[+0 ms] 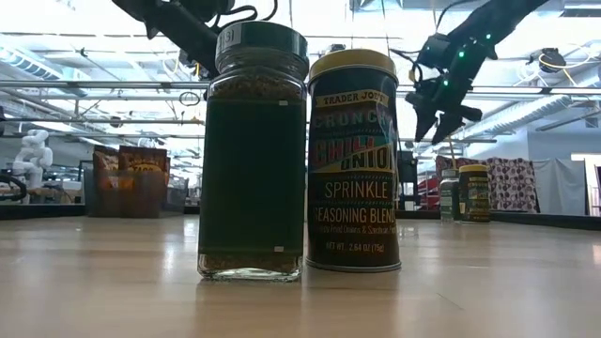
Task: Sort spices by type
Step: Put the top green seasoning bottle into the top white bin
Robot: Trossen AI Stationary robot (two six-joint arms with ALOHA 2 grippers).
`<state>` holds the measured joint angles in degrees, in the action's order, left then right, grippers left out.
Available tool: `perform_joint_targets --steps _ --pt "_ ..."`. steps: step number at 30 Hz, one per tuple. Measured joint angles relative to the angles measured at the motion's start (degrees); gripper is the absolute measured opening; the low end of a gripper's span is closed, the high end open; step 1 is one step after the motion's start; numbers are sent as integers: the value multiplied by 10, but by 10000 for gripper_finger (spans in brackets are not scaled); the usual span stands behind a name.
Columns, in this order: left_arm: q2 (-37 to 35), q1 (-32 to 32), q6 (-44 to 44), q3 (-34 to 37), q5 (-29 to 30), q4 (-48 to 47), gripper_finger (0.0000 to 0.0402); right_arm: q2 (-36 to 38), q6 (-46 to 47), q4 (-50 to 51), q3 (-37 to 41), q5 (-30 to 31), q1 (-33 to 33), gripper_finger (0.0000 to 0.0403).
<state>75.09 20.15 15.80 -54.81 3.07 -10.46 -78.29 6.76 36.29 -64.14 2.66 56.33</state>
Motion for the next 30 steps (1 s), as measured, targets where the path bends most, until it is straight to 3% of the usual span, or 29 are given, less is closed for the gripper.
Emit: perform_joint_targets --steps 12,30 --pt "0 4 4 0 -1 -9 306 -94 -16 72 0 3 26 293" --pt "0 5 3 0 -9 -10 306 -98 5 129 0 8 25 288"
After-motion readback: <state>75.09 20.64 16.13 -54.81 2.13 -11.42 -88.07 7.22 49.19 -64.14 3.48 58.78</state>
